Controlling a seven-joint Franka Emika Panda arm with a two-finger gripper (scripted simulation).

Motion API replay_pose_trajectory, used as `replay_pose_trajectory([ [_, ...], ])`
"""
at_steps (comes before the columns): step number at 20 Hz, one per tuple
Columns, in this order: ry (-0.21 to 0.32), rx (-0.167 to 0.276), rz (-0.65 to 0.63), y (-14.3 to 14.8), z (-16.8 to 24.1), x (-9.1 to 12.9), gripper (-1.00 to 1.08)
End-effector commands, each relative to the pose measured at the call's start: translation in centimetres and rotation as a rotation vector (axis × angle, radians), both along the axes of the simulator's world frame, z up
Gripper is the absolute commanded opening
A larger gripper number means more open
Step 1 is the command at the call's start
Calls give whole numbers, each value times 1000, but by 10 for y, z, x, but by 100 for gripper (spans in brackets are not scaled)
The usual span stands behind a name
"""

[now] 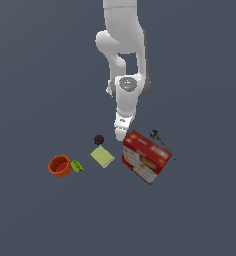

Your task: Pick up a designated object from a clutter of objects.

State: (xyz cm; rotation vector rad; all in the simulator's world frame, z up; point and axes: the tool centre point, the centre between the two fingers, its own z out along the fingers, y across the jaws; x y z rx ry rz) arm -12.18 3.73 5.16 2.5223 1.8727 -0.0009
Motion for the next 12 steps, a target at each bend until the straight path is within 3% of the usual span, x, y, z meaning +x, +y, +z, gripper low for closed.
replay_pose_trajectory([
  [1, 0, 0, 1, 0, -10, 0, 100],
  [12, 0, 0, 3, 0, -29, 0, 100],
])
